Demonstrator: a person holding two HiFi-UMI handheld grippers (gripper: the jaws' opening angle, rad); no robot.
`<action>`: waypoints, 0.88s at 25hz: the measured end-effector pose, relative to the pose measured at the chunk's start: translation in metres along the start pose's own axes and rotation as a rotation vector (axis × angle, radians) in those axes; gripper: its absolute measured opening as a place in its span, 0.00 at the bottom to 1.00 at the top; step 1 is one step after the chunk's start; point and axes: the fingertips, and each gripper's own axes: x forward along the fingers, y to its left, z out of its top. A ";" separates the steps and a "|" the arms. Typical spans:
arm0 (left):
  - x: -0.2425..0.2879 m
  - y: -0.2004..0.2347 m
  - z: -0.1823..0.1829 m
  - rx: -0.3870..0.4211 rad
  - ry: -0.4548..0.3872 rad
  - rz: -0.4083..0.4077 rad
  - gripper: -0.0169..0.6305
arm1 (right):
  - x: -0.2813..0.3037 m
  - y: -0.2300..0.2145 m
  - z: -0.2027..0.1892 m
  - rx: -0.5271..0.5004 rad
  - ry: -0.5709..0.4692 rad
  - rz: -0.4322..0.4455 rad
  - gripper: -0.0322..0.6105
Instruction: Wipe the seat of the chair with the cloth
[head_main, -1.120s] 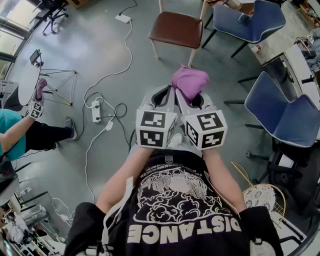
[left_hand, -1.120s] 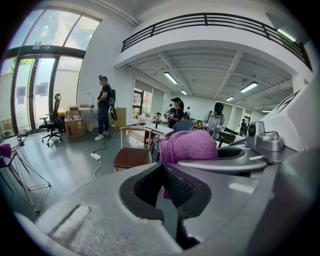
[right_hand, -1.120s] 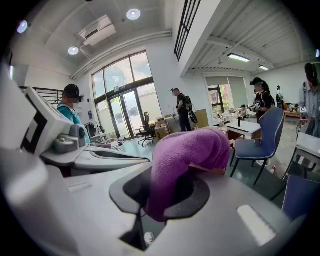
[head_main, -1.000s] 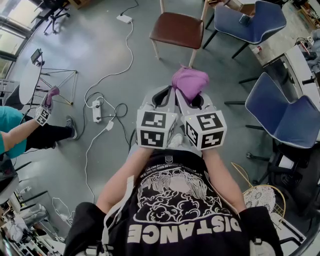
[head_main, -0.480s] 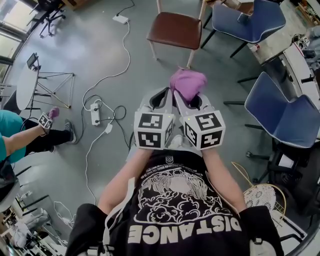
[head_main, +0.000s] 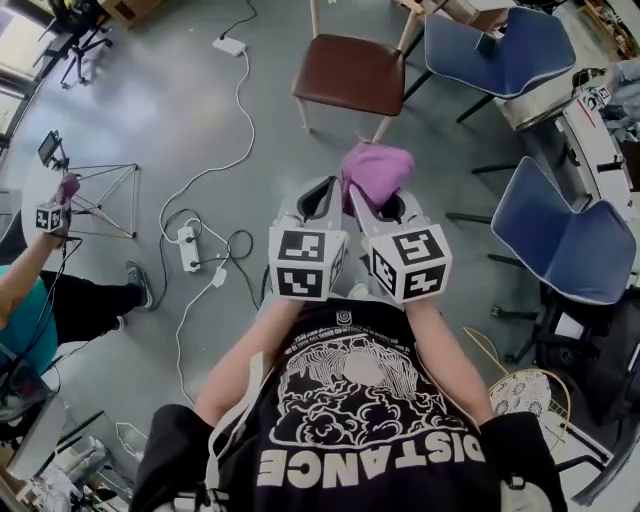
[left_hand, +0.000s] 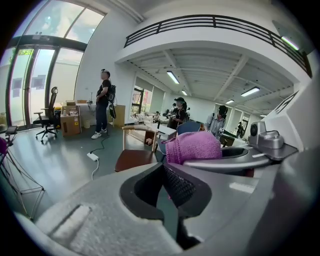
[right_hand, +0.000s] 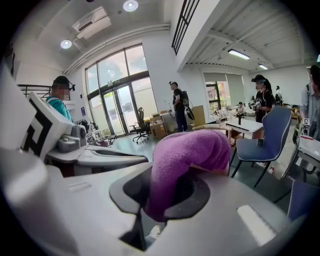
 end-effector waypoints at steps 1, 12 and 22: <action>0.003 0.008 0.005 0.002 -0.001 -0.011 0.02 | 0.008 0.001 0.005 0.001 0.003 -0.006 0.15; 0.030 0.078 0.038 -0.004 -0.015 -0.081 0.03 | 0.079 0.008 0.040 -0.019 0.009 -0.049 0.15; 0.038 0.119 0.053 0.030 -0.012 -0.130 0.03 | 0.122 0.022 0.063 -0.008 -0.014 -0.058 0.15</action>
